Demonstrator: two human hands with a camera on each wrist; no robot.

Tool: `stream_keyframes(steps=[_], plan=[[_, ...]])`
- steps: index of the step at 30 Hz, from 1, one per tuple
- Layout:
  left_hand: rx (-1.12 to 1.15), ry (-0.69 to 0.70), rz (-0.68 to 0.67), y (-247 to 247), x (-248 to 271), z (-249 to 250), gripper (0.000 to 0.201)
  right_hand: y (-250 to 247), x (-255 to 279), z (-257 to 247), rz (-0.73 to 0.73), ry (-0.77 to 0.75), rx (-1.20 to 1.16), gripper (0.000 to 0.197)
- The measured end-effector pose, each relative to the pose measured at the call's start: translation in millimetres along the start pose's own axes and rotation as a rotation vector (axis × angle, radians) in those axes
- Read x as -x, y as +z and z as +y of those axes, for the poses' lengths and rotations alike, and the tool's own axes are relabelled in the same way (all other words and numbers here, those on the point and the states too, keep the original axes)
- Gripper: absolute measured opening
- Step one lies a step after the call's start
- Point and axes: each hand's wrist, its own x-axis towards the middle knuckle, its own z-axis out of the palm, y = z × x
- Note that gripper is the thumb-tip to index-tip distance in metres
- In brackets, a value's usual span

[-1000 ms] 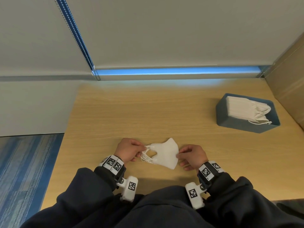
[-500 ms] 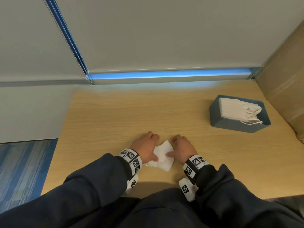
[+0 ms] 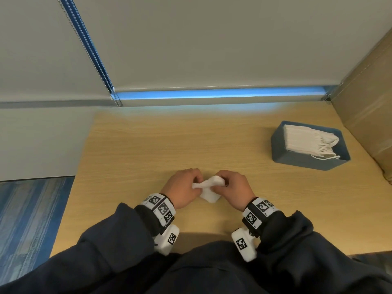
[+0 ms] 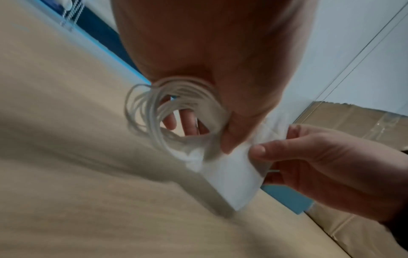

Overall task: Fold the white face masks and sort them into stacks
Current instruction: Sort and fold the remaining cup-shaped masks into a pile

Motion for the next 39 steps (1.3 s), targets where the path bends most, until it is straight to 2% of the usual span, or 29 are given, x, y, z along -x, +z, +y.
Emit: stream_keyframes(steps=[2, 4, 8, 10, 12, 15, 18, 21, 25, 27, 30, 33, 35, 39], plan=[[0.022, 0.033, 0.082, -11.1, 2.3, 0.6, 0.018, -4.6, -0.5, -7.9, 0.063, -0.096, -0.018, 0.016], [-0.018, 0.057, 0.109, -16.1, 3.5, -1.6, 0.02, -4.7, -2.6, -11.8, 0.077, -0.14, -0.02, 0.019], [-0.096, 0.048, 0.06, -12.6, 3.2, -11.9, 0.026, 5.6, -10.3, -6.0, 0.047, -0.076, 0.011, 0.024], [-0.097, 0.04, 0.08, -11.3, 2.5, -17.2, 0.028, 7.8, -14.3, -4.0, 0.036, -0.073, 0.029, 0.024], [-0.075, 0.017, 0.109, -10.7, 2.9, -20.8, 0.034, 6.0, -17.4, -3.7, 0.019, -0.084, 0.076, 0.024], [-0.105, -0.018, 0.073, -9.4, 3.7, -25.7, 0.041, 3.0, -20.5, -2.4, -0.012, -0.089, 0.126, 0.017], [-0.081, -0.038, 0.096, -14.2, 5.1, -26.0, 0.027, -3.2, -20.8, -4.0, -0.003, -0.069, 0.097, 0.014], [0.085, -0.058, 0.175, -25.9, 6.7, -14.3, 0.012, -21.1, -14.4, -11.9, 0.025, -0.001, -0.031, 0.012], [0.359, 0.001, 0.133, -48.6, -5.8, 34.8, 0.008, -74.7, 5.5, -24.7, 0.061, 0.102, -0.295, 0.017], [0.477, 0.028, 0.072, -55.4, -22.4, 69.1, 0.013, -113.5, 19.4, -30.4, 0.099, 0.12, -0.343, 0.016], [0.556, 0.065, 0.016, -54.7, -54.8, 127.6, 0.024, -176.2, 42.3, -34.4, 0.236, 0.133, -0.334, 0.015], [0.619, 0.087, -0.043, -37.8, -90.6, 188.8, 0.027, -231.8, 61.5, -24.5, 0.379, 0.137, -0.296, 0.015], [0.626, 0.114, -0.096, -18.1, -110.2, 228.4, 0.029, -259.0, 70.5, -9.0, 0.453, 0.162, -0.357, 0.014], [0.567, 0.157, -0.167, 30.2, -132.4, 295.0, 0.028, -292.7, 85.1, 32.6, 0.524, 0.219, -0.492, 0.012]])
